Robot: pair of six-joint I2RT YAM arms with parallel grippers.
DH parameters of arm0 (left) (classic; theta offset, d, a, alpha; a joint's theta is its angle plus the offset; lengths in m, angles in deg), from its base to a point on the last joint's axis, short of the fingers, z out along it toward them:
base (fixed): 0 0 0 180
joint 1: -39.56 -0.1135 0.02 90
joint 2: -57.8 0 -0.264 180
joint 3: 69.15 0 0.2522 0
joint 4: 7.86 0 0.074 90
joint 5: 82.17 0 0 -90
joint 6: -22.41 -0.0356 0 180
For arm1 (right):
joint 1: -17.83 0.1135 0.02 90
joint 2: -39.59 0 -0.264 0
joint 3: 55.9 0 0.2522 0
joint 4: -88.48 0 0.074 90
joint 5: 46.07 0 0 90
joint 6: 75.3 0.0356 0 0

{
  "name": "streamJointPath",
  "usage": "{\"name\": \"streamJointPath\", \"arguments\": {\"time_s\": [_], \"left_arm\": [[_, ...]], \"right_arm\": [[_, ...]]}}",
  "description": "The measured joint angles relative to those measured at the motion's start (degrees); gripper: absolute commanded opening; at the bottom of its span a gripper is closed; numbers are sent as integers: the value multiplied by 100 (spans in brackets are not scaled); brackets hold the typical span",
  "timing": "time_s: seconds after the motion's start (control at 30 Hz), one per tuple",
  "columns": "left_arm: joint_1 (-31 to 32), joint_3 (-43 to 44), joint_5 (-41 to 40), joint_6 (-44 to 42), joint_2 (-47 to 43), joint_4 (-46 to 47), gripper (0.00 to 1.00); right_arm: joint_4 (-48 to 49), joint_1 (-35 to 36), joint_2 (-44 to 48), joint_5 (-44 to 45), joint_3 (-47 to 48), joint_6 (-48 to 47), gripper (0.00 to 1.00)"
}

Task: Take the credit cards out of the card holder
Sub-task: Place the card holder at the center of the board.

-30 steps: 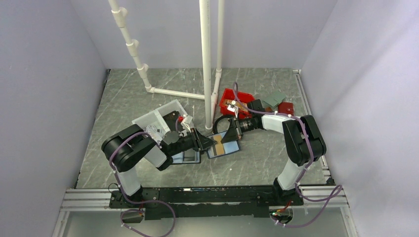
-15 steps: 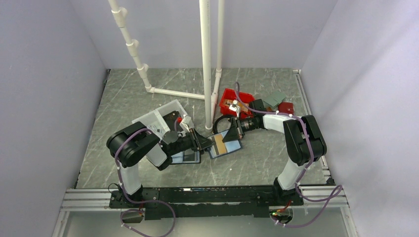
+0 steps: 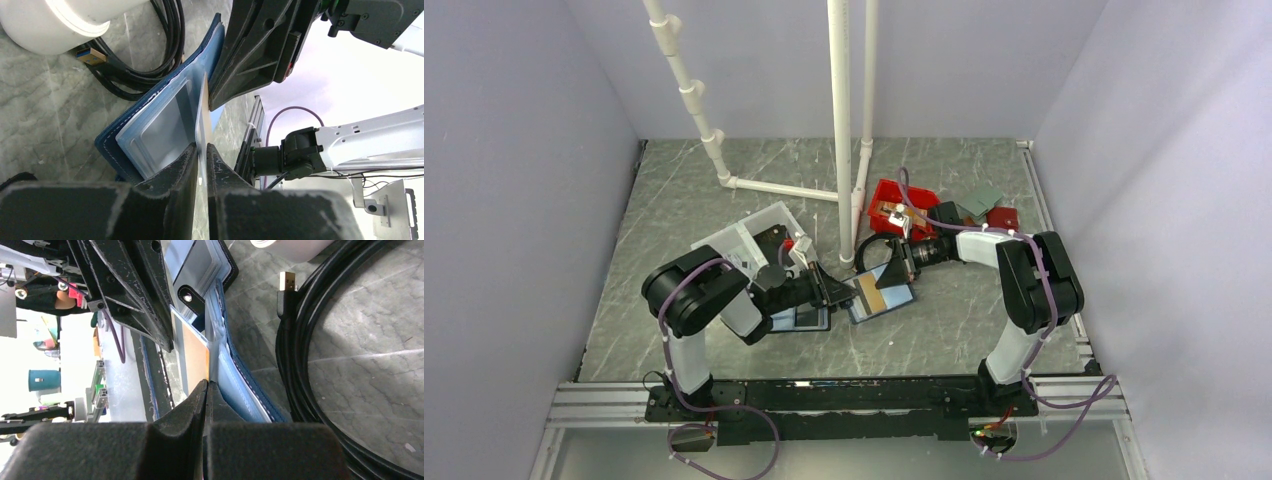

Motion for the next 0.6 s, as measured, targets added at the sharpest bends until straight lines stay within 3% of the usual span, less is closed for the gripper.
{"name": "streamJointPath", "arguments": {"time_s": [0.37,0.6], "left_arm": [[-26,109,140,79,199,7,0],[-26,116,177,66,199,9,0]], "right_arm": [[0,-48,-7,33,0,-4,0],[-9,-48,-33,15,0,-4,1]]}}
